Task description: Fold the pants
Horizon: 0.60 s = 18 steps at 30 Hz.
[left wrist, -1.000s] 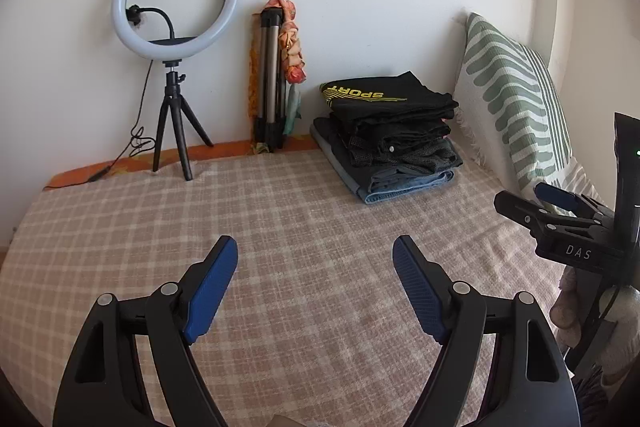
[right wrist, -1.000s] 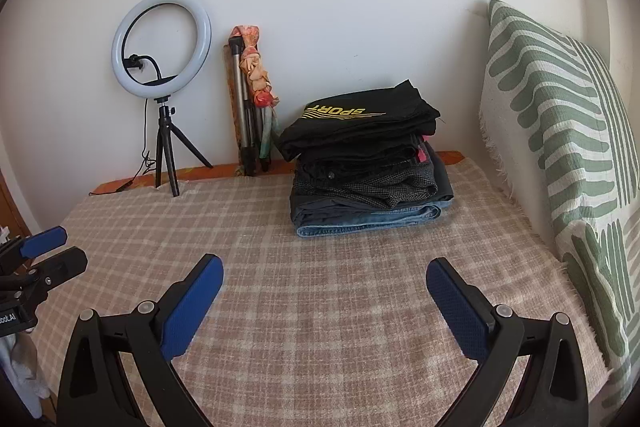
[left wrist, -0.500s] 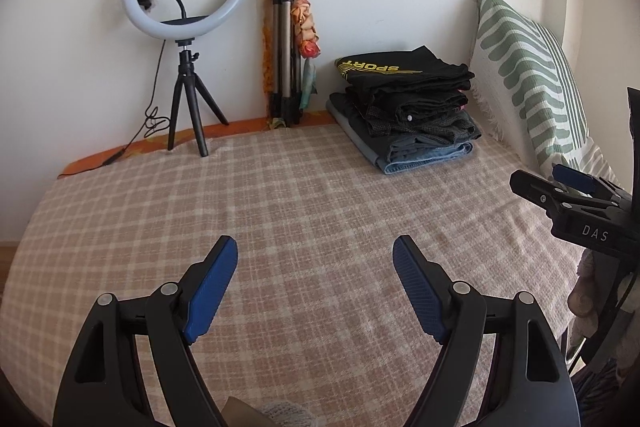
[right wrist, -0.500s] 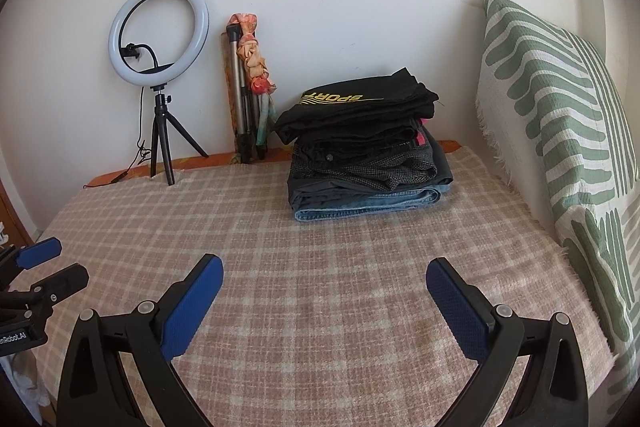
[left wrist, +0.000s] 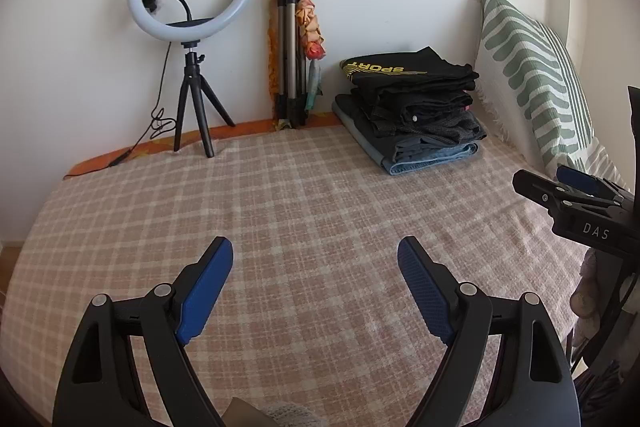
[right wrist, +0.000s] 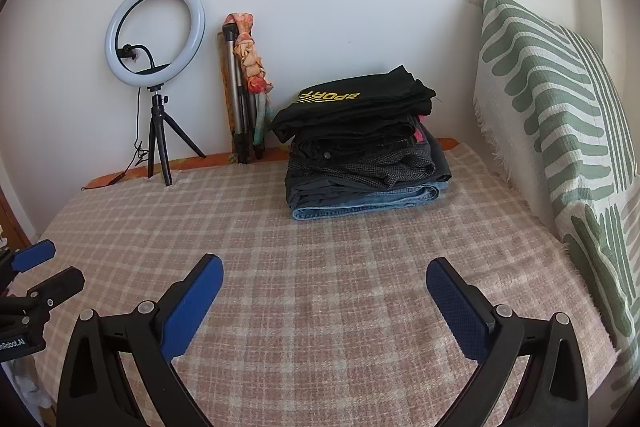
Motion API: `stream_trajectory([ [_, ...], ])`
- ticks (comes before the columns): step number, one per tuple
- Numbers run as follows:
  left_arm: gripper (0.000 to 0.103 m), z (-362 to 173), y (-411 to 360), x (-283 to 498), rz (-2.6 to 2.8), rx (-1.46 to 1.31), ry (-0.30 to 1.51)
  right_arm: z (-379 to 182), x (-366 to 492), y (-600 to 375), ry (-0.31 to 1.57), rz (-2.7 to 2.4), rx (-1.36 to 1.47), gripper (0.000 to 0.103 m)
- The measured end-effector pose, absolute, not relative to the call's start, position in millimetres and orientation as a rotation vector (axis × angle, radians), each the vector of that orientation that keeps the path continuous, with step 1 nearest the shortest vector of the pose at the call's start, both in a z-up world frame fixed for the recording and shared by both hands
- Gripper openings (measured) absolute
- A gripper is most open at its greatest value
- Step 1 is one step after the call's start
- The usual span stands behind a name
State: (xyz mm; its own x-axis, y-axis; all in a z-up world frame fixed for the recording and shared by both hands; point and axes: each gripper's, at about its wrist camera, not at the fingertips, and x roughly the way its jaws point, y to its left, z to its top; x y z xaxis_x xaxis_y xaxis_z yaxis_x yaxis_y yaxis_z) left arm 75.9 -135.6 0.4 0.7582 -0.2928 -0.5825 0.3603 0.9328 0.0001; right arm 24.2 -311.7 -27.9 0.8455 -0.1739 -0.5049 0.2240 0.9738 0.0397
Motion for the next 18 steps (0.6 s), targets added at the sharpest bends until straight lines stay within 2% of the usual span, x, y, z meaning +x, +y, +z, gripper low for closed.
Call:
stream_trajectory([
  [18, 0.085, 1.7, -134.2, 72.9, -0.358, 0.121, 0.607, -26.7, 23.3, -308.4, 0.513, -0.214, 0.087, 0.103],
])
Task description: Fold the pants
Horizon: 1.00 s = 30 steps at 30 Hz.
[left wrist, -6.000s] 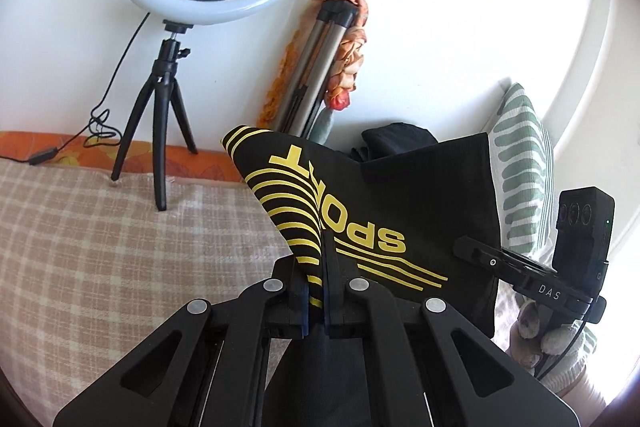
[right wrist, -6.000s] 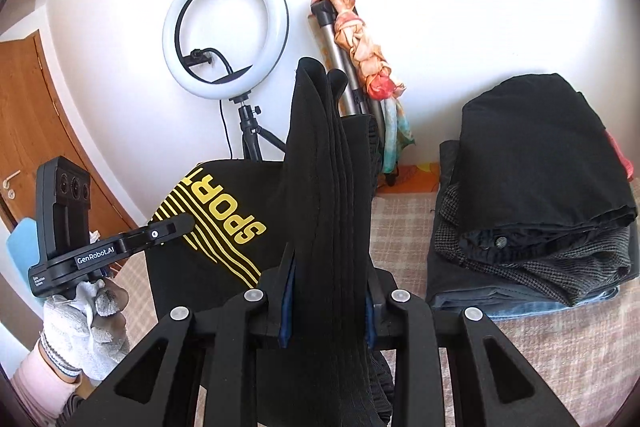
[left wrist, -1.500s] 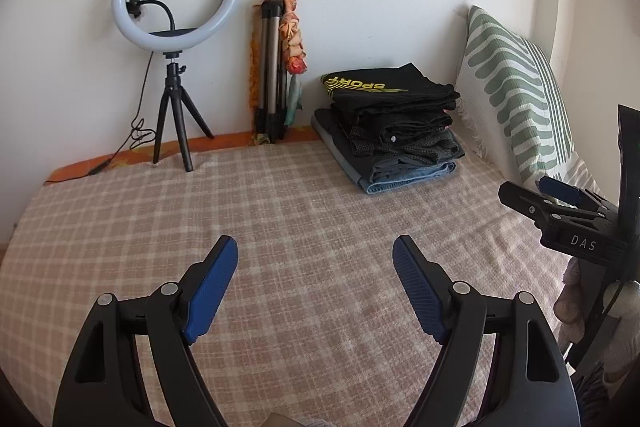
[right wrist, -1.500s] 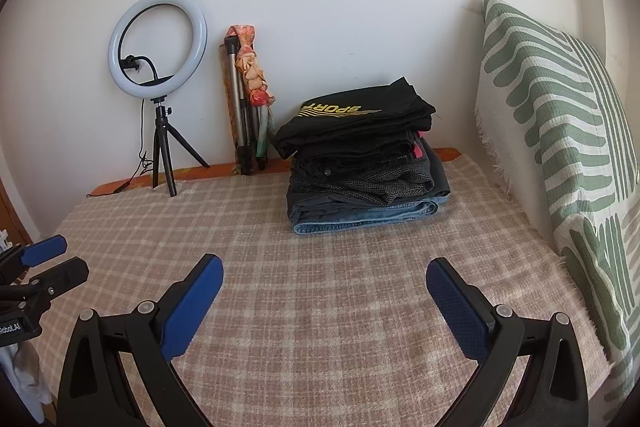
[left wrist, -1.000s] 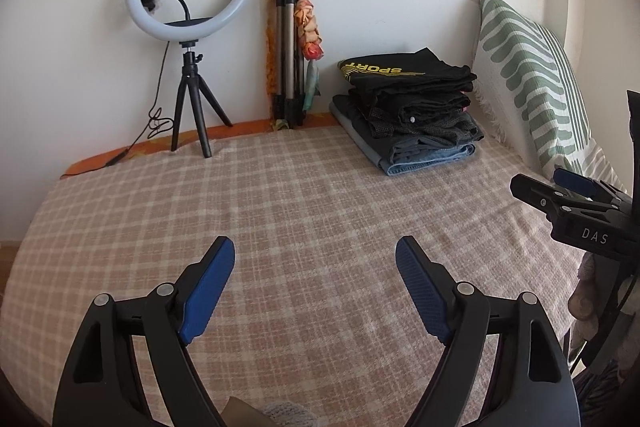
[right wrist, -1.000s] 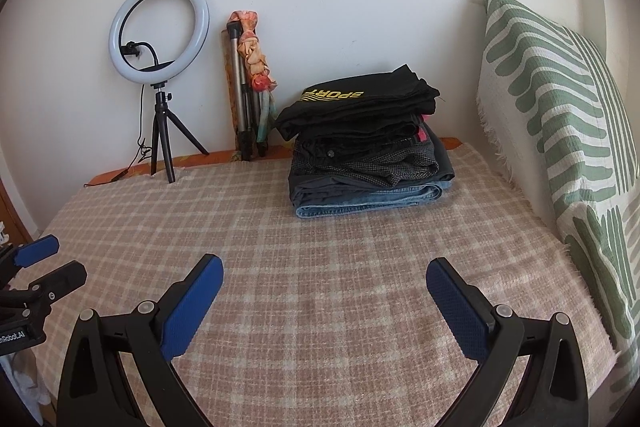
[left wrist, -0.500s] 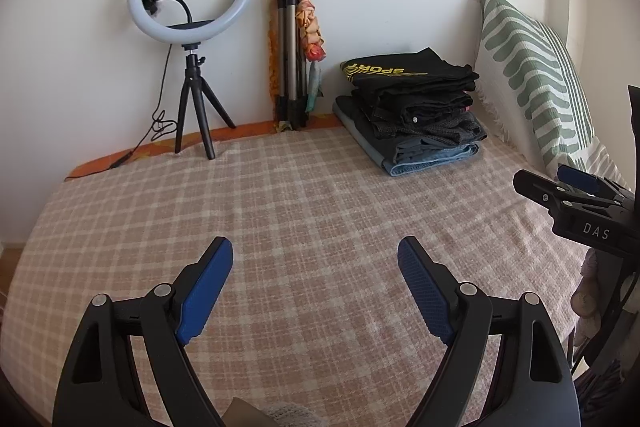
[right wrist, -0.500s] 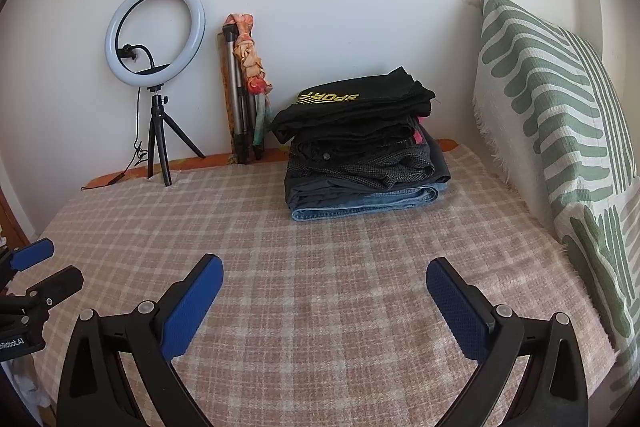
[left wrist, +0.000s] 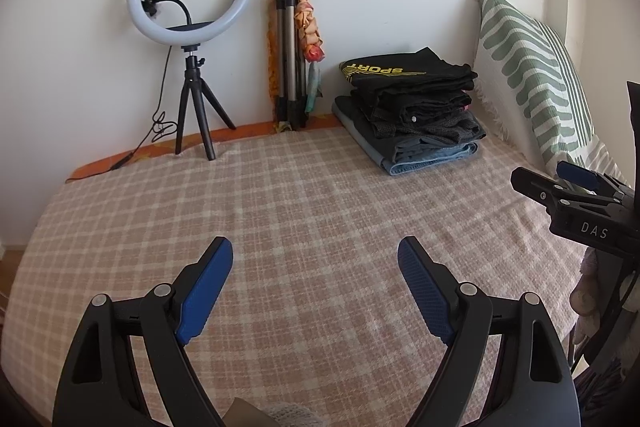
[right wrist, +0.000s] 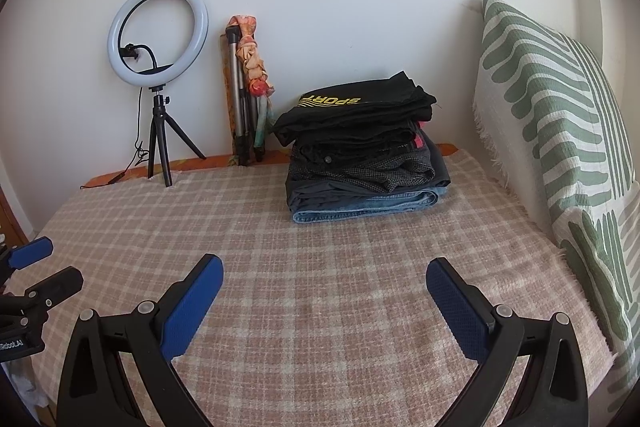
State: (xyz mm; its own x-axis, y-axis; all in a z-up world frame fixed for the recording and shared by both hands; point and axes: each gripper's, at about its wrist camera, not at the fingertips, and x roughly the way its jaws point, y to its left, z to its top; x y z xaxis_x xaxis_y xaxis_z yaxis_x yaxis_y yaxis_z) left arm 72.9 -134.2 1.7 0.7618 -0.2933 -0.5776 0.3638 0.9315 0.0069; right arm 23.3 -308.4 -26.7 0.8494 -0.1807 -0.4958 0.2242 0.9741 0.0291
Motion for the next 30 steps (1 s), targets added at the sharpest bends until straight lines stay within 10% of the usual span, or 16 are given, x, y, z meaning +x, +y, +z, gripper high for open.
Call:
stream_trajectory([
  [30, 0.085, 4.4, -134.2, 68.9, -0.36, 0.149, 0.573, -27.0, 23.5, -307.0, 0.514, -0.21, 0.085, 0.103],
])
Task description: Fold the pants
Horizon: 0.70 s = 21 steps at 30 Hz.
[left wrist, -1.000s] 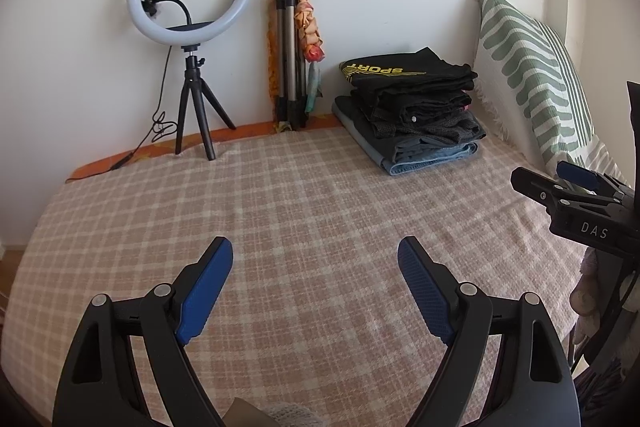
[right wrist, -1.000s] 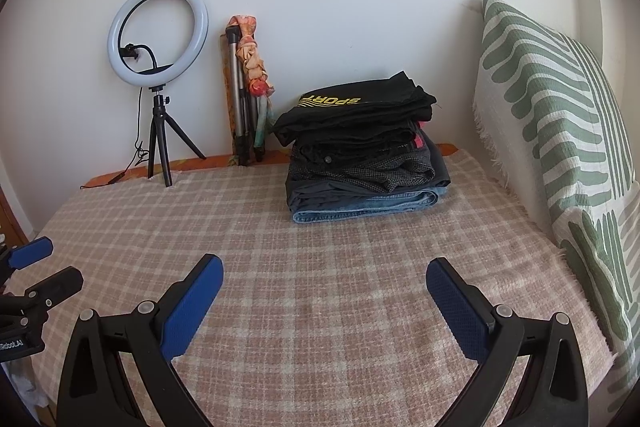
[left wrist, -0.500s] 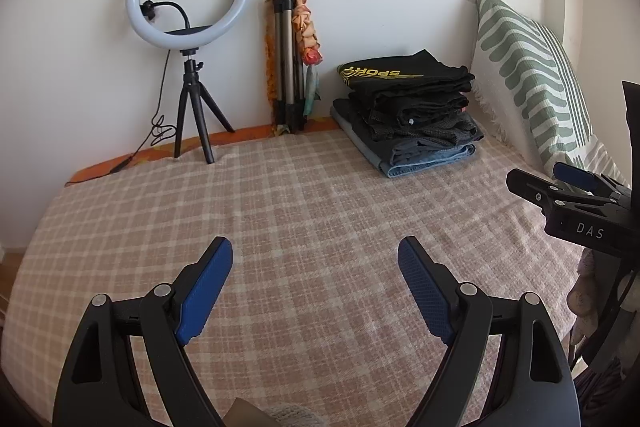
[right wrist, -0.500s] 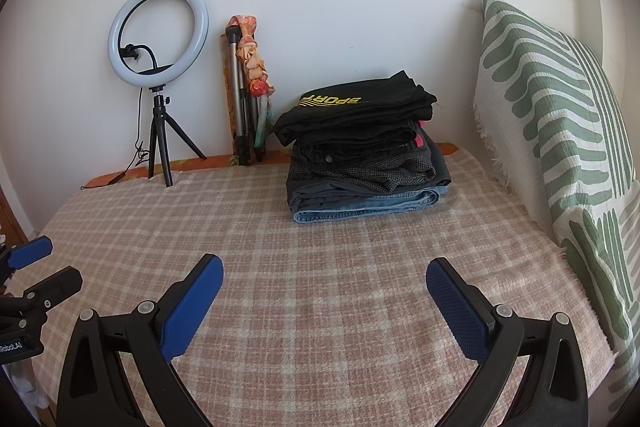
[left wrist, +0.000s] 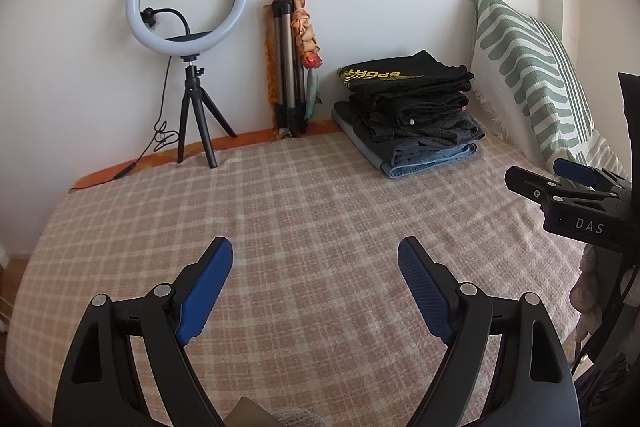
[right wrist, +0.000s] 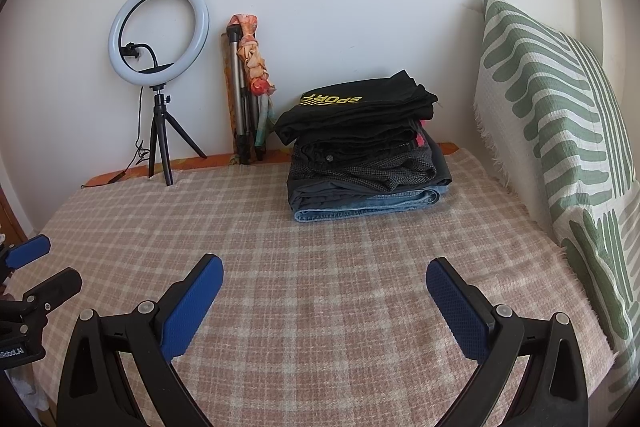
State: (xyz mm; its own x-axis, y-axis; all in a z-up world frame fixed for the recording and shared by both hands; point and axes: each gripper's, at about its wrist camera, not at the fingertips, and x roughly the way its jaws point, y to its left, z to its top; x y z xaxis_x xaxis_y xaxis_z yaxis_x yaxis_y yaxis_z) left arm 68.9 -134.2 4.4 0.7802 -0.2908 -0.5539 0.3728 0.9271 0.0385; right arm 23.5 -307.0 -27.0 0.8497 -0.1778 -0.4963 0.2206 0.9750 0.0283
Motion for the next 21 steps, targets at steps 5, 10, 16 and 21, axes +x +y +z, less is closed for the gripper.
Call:
stream_trajectory([
  [5, 0.085, 4.1, -135.9, 66.9, -0.366, 0.163, 0.563, -28.1, 24.3, -306.5, 0.517, -0.206, 0.084, 0.103],
  [10, 0.085, 4.0, -138.4, 65.6, -0.366, 0.169, 0.563, -28.1, 24.6, -306.9, 0.517, -0.205, 0.082, 0.103],
  [16, 0.085, 4.8, -137.4, 64.5, -0.361, 0.166, 0.561, -28.3, 25.0, -306.8, 0.519, -0.203, 0.081, 0.103],
  [21, 0.085, 5.6, -136.6, 64.3, -0.357, 0.167, 0.56, -29.8, 28.0, -306.5, 0.523, -0.195, 0.079, 0.103],
])
